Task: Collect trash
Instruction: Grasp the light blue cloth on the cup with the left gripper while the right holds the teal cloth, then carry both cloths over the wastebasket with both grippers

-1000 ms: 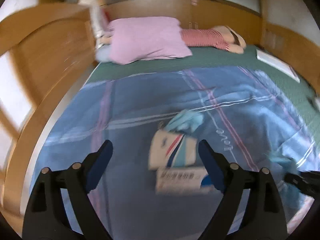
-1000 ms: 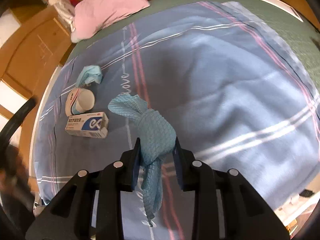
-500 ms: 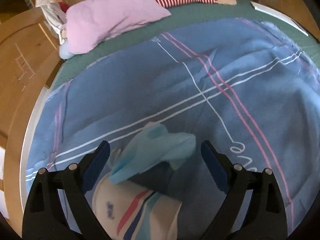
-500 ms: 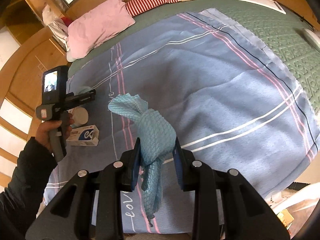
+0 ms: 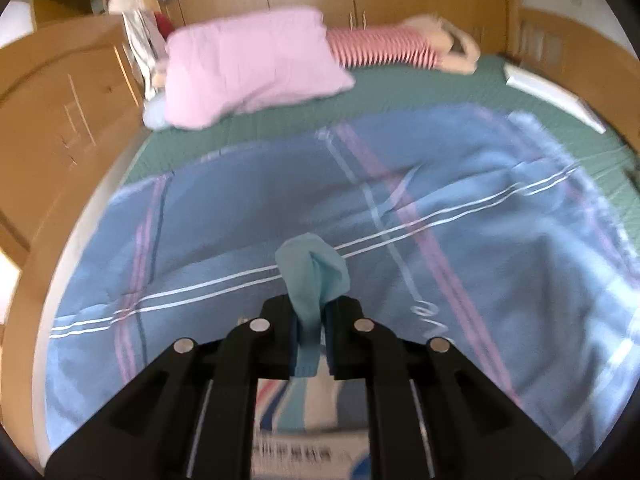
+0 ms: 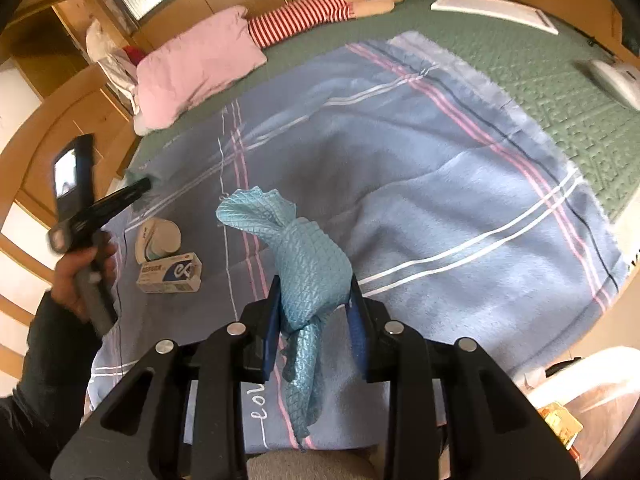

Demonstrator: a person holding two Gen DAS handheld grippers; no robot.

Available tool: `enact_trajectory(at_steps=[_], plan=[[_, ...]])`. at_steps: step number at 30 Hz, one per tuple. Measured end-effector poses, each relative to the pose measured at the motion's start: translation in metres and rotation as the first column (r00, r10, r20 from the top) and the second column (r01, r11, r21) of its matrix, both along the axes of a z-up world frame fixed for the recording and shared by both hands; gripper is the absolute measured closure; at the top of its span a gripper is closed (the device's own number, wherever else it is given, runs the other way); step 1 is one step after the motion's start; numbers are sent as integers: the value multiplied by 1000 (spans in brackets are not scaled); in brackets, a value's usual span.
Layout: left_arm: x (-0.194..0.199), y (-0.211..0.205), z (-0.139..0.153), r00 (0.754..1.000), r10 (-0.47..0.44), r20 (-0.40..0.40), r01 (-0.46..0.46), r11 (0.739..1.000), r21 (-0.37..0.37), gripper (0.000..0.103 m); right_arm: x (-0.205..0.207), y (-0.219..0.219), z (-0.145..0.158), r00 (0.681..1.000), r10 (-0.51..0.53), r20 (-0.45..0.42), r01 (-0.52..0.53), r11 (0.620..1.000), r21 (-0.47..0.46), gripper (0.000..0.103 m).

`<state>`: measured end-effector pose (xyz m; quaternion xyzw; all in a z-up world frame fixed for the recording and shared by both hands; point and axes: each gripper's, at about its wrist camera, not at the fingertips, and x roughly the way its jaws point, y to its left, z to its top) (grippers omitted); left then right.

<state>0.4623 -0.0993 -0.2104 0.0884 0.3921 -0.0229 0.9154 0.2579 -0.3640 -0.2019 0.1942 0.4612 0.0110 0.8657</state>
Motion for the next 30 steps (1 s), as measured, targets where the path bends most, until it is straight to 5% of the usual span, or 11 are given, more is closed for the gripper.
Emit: enact_trajectory(at_steps=[7,15,22,30], plan=[[-111,-38,69,992,-62,113,67,997,-39,91,-50,0,35,994,-54,96,57,998,-35,72],[-230,-111,104,959,-229,165,246,965,-88,90,-151,-21,82,965,-169,198,194,974,-114,72],[-325,-188,102,883,-445,150,465,875,-137,90,-252,-54,107,921,-300,250,342,929,-143,72],[-382,-252,72,811,-578,90,585,800,-138,90,-322,-87,107,872,-414,262,460,875,-148,72]])
